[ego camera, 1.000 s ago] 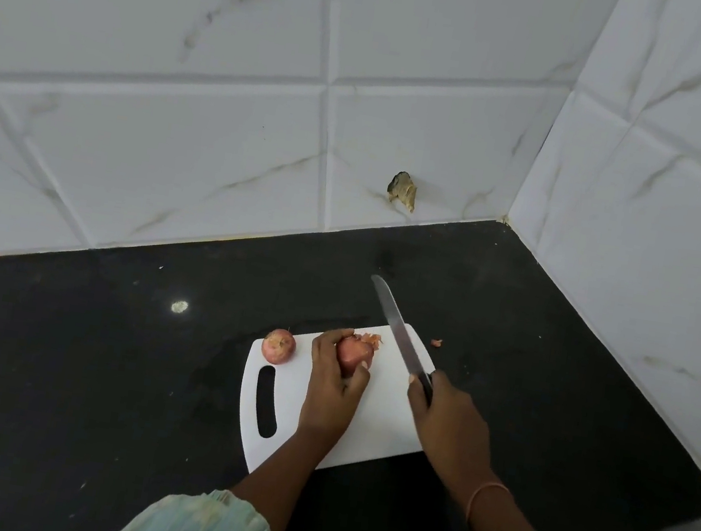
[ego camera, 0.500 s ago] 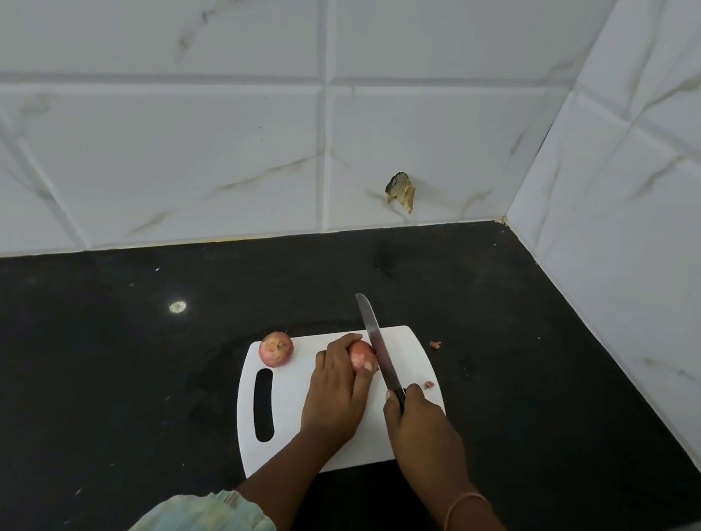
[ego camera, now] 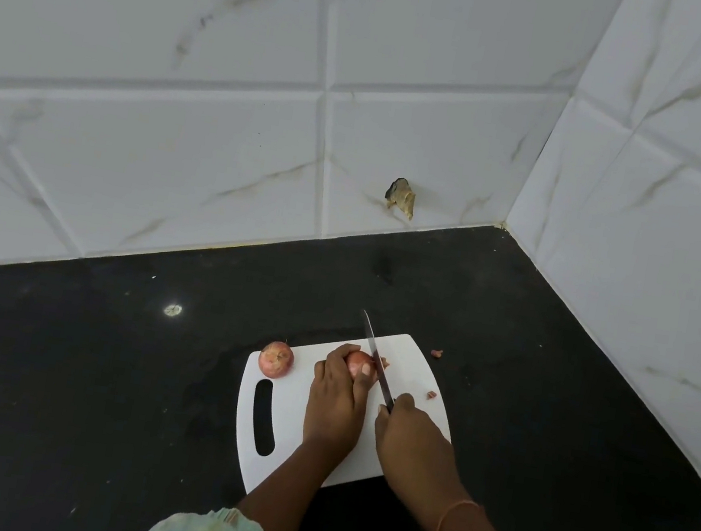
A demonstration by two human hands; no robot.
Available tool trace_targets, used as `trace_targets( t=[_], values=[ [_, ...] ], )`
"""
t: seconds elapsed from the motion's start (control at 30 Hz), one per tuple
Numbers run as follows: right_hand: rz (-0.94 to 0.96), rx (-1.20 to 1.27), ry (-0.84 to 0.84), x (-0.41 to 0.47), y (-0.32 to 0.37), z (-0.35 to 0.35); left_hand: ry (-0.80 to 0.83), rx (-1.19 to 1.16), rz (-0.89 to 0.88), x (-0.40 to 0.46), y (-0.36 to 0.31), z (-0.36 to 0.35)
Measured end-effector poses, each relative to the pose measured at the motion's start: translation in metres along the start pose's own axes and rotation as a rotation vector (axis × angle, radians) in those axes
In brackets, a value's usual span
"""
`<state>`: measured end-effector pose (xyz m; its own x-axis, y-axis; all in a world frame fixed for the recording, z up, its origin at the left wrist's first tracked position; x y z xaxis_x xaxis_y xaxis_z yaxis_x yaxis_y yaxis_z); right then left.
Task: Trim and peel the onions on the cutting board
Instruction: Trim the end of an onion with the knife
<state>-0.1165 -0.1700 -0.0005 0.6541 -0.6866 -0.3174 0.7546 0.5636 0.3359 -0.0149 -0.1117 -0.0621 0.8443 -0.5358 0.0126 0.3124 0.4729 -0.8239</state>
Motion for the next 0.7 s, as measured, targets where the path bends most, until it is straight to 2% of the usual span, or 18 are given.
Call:
trace_targets(
  t=[0.13, 0.33, 0.57, 0.7],
  values=[
    [-0.003, 0.087, 0.03, 0.013, 0.003, 0.005, -0.018, -0.03, 0.014, -0.001, 0.002, 0.0],
    [0.003, 0.04, 0.001, 0.009, 0.008, 0.004, -0.049, -0.037, 0.026, 0.002, 0.002, 0.0],
    [0.012, -0.024, 0.048, 0.003, 0.001, 0.006, -0.05, -0.047, 0.021, 0.005, 0.005, 0.0],
    [0.027, 0.029, 0.058, 0.02, 0.009, 0.01, -0.06, -0.046, 0.012, 0.007, 0.005, 0.0]
  ],
)
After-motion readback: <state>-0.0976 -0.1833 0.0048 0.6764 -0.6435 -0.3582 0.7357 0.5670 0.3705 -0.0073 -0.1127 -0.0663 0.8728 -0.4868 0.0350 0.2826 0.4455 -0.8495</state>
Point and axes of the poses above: each hand's wrist, its own x-axis towards the middle knuckle, its own z-axis out of the back of the hand, y = z × x, the point moved 4 cm from there along x, towards the middle knuckle
